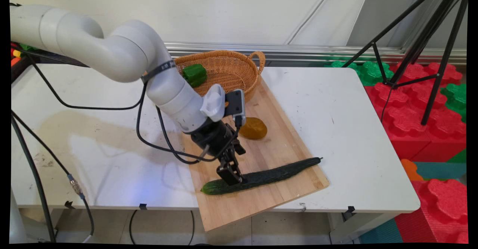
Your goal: Pick up the cucumber from the cutting board
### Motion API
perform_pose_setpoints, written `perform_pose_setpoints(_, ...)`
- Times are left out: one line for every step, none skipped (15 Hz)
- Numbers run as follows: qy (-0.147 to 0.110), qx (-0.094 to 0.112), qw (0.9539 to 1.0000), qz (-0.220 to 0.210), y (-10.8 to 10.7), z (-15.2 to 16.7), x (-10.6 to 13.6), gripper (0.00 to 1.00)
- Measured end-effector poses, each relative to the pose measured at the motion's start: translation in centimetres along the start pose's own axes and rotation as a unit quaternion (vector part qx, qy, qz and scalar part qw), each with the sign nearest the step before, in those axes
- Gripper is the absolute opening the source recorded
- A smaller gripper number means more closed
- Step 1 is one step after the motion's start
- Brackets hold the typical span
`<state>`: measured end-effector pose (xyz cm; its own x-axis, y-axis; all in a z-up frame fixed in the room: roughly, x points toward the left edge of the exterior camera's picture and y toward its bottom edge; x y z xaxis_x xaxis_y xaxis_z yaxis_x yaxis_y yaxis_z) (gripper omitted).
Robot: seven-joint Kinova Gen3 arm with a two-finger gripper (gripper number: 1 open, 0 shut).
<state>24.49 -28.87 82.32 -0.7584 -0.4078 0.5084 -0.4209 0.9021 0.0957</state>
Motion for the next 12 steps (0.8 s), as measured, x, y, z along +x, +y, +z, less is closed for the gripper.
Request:
perform_pose_setpoints(-0.004,-0.001,1.0,0.0,0.2,0.4,-0.1,1.0)
perform_pose_setpoints(-0.007,-0.002,1.0,0.0,0.4,0.9,-0.1,1.0)
perform_pose_setpoints(-0.01,-0.003,0.9999,0.0,0.5,1.2,-0.2,1.0)
perform_pose_setpoints(-0.013,-0.003,0.9999,0.0,0.7,1.5,-0.2,1.0)
perform_pose_setpoints(-0.016,-0.003,0.9999,-0.001,0.8,1.9,-0.2,1.0)
perform_pose_setpoints(-0.017,-0.003,0.9998,-0.001,0.9,2.1,-0.3,1.0)
perform_pose_setpoints(-0.019,-0.002,0.9998,-0.001,0.9,2.3,-0.3,1.0)
perform_pose_setpoints(-0.02,-0.002,0.9998,-0.001,1.0,2.5,-0.3,1.0)
perform_pose_setpoints(-0.022,-0.001,0.9997,-0.001,1.1,2.8,-0.3,1.0)
perform_pose_setpoints(-0.024,0.0,0.9997,-0.001,1.1,3.0,-0.3,1.0)
perform_pose_setpoints(-0.025,0.0,0.9997,-0.001,1.2,3.2,-0.3,1.0)
perform_pose_setpoints(-0.026,0.0,0.9997,-0.001,1.2,3.4,-0.4,1.0)
